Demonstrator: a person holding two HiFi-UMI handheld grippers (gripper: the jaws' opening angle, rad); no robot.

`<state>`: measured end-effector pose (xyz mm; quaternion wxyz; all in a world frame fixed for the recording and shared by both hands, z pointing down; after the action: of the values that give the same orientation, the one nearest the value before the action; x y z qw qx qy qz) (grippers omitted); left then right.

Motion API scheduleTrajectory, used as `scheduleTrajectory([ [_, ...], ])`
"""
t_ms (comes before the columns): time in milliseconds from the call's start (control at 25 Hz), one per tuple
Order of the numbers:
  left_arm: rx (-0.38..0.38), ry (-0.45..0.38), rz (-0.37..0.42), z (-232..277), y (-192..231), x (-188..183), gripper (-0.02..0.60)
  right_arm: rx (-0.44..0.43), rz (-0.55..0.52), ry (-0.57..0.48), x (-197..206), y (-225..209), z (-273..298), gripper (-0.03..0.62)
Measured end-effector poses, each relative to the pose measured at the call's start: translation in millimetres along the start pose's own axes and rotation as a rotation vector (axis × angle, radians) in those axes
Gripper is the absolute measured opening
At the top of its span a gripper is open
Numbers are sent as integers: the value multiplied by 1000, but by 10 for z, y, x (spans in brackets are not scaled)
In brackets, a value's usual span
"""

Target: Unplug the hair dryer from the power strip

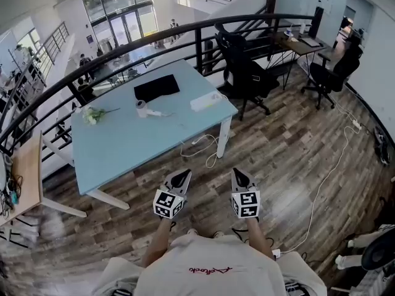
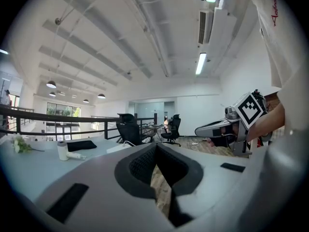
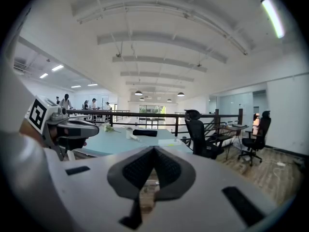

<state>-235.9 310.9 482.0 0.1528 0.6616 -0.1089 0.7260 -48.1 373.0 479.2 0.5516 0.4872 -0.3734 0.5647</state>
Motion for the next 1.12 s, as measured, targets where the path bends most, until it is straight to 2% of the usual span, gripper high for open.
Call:
scheduleTrajectory([
  [320,2,6,5,222,-85,-19,6,-16,30,-15,26,-196,-2,15],
  [920,-27,9,4,814,-466,-58,6,-97,4,-29,87,-720,64,15],
  [1120,-32,13,5,925,-458,-50,6,-113,2,-23,116,-794,135,15],
])
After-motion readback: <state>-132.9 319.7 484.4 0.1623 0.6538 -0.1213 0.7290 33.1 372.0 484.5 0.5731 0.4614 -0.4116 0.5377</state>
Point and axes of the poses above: the fingertips, and each gripper's own axes: z forward along the fingers, y to its left, x out of its underside, the point moved 3 cm from there along -z, backward along the fingers, and after that the axes turned 12 degrees about x, right-handed, at the moved point
